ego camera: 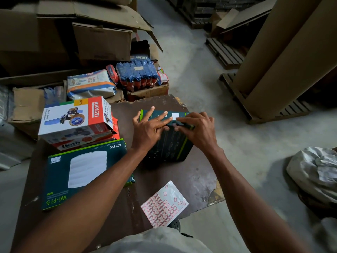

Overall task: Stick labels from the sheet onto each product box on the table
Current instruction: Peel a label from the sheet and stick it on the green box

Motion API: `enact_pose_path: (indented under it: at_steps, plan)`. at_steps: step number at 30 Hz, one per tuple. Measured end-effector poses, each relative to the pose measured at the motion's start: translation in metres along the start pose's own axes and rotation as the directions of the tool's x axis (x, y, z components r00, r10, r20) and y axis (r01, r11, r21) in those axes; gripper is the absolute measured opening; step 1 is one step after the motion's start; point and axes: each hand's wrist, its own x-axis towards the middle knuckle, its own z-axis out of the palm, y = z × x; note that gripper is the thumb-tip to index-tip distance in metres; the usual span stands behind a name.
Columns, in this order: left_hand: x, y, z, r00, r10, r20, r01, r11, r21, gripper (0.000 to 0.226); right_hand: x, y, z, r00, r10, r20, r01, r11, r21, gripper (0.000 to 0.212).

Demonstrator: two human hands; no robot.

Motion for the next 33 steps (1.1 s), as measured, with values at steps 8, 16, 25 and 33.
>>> enact_pose_path:
  at_steps: [8, 16, 25, 33]
  plan:
    - [0.003, -0.005, -0.001, 0.999, 0.03, 0.029, -0.03, 0.999, -0.017, 0.046, -0.004, -0.01, 0.019, 0.991, -0.056, -0.122, 0.05, 0.997, -0.053, 0.027]
    - [-0.002, -0.009, 0.0, 0.995, 0.093, 0.02, -0.093, 0.996, -0.004, 0.059, -0.007, 0.001, 0.015, 0.99, -0.122, -0.072, 0.117, 0.99, -0.078, 0.022]
    - [-0.005, -0.008, 0.001, 0.995, 0.095, -0.026, -0.097, 0.994, -0.046, 0.057, -0.005, -0.02, 0.022, 0.975, 0.019, 0.22, 0.037, 0.968, -0.249, 0.09]
    - [-0.024, -0.013, 0.0, 0.96, -0.254, -0.114, 0.191, 0.899, -0.394, 0.123, -0.007, -0.028, 0.029, 0.966, 0.042, 0.256, 0.044, 0.945, -0.323, 0.086]
